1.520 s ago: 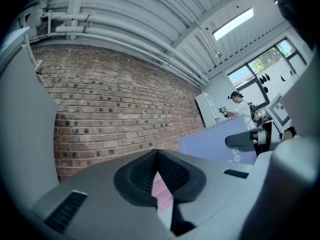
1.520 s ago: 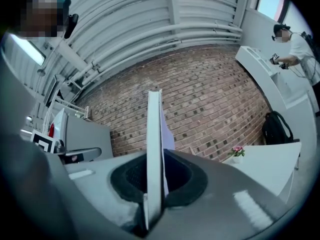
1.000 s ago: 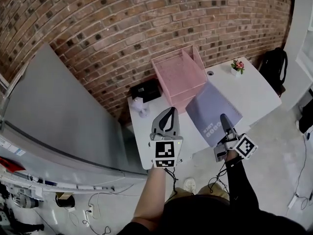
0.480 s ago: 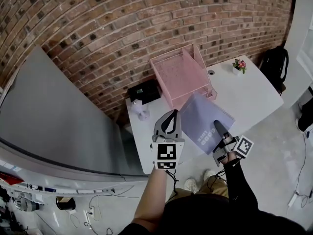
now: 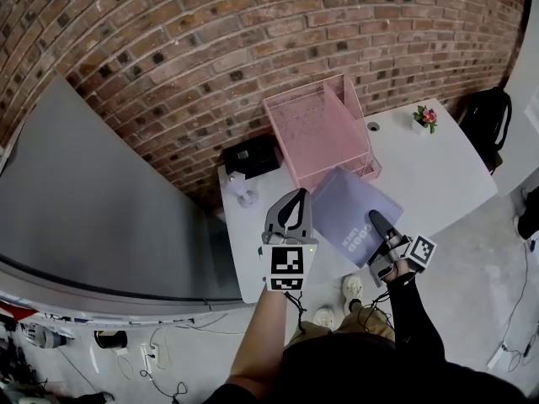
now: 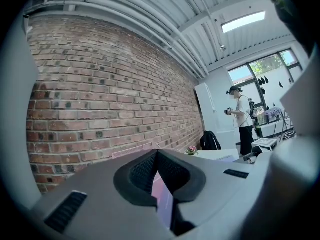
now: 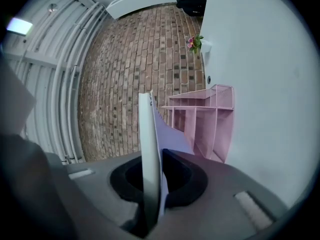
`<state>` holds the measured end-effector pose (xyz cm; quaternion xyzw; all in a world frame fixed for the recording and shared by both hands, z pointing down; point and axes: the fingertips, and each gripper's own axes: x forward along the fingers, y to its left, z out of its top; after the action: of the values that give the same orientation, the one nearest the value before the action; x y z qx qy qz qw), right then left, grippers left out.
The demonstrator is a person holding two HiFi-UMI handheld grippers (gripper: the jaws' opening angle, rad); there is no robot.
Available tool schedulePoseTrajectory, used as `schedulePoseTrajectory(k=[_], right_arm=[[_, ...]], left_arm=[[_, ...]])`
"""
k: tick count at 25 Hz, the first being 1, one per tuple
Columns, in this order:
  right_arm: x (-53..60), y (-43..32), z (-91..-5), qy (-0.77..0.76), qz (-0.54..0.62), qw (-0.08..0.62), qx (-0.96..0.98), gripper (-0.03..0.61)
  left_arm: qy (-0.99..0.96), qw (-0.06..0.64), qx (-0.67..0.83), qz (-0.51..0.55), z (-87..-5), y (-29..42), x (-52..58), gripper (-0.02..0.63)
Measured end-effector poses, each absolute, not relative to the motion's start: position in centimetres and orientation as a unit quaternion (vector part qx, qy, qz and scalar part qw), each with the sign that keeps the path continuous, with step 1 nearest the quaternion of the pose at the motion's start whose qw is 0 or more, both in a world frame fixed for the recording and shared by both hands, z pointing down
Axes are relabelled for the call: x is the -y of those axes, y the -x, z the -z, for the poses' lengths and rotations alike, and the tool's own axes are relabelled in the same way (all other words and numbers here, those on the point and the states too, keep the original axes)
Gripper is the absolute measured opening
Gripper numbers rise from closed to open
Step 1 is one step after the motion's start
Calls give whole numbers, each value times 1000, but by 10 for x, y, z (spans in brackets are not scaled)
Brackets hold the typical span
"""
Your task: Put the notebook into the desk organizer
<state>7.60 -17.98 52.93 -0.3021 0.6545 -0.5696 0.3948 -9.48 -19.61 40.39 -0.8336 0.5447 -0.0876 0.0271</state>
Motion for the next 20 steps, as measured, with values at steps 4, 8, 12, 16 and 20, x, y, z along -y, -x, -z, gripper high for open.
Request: schedulePoseTrajectory(k=[4,8,12,16,20], right_arm=[[199,-92,-541,298,590,392,-640,32],[222,-120,-564,312,617,394,-606,32],[243,-142,-577,323,626,405,-583,32],[253,-145,-589,332,633,383,-585,31],[253,-146,-603,321,657,386,-562,31]], left_arm=[[829,21,-551,93,-410,85,216,8],[825,15,-556,97,-414,74,237,8],[822,12,-560,102,-418,63,256,8],[818,9,-564,108,-424,52,272,8],[815,7,-568,112,-429,44,285,8]])
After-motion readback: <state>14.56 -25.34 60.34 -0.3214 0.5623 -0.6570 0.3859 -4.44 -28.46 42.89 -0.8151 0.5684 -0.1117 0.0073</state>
